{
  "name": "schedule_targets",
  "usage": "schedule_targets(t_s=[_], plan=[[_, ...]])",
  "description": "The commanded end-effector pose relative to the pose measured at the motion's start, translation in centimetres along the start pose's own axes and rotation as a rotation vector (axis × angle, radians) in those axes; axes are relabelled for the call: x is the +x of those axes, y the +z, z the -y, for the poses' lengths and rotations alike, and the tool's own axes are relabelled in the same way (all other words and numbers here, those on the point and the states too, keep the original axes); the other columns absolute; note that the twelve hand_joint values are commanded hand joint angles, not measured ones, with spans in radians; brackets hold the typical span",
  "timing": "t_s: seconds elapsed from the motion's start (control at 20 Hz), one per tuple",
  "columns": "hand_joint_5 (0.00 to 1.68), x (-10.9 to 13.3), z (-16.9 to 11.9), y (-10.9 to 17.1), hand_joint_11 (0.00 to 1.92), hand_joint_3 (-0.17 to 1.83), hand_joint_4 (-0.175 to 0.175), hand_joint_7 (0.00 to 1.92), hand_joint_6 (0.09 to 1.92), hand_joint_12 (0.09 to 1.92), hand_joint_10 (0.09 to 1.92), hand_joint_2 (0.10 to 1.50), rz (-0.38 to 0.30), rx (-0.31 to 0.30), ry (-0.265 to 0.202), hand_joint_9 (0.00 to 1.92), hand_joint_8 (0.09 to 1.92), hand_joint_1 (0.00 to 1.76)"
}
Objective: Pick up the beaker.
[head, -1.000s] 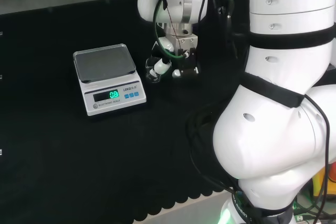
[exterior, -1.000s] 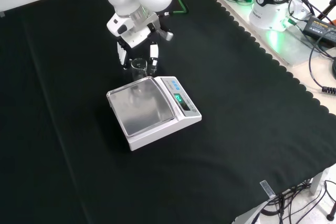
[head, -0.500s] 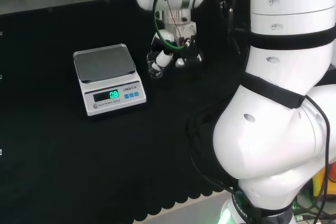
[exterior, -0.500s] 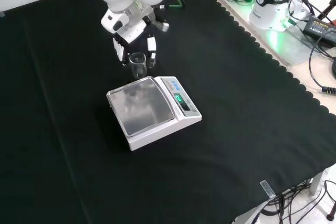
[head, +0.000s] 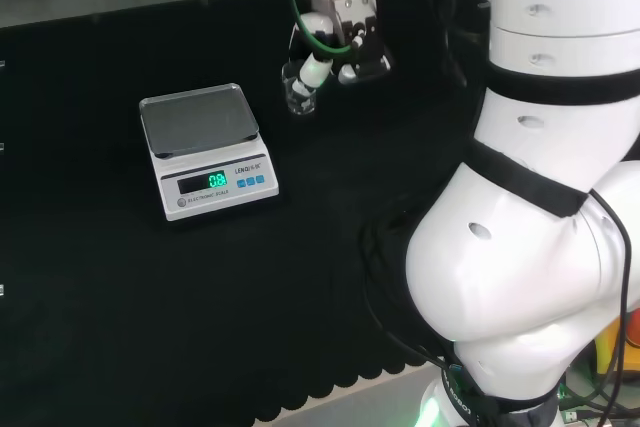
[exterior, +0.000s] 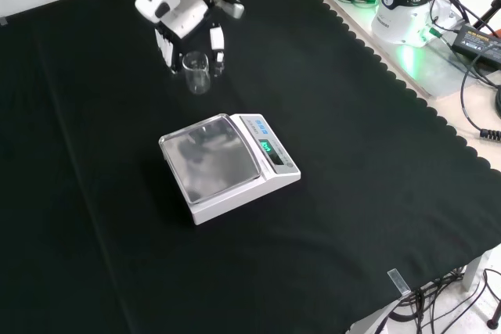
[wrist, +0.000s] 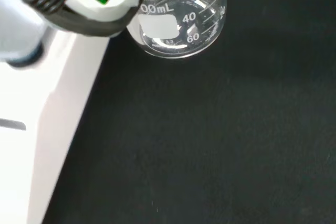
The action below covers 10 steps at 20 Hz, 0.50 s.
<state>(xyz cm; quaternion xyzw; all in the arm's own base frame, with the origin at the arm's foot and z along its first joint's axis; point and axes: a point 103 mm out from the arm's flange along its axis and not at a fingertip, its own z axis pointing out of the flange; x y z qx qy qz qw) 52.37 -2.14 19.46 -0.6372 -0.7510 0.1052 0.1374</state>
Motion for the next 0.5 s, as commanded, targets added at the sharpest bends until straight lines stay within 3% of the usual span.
schedule_targets(t_s=[0.05,0.5], plan=[[1.07,1.0,2.9,-3.9,1.14,0.54,-0.073,1.02,0.61,0.93,0.37,0.66,0.025,-0.06,0.018,1.13,0.73,0.97],[1.07,2.7,4.1,-6.3,1.14,0.54,-0.075,1.02,0.6,0.93,0.36,0.66,0.019,-0.086,-0.047,1.15,0.72,0.97]])
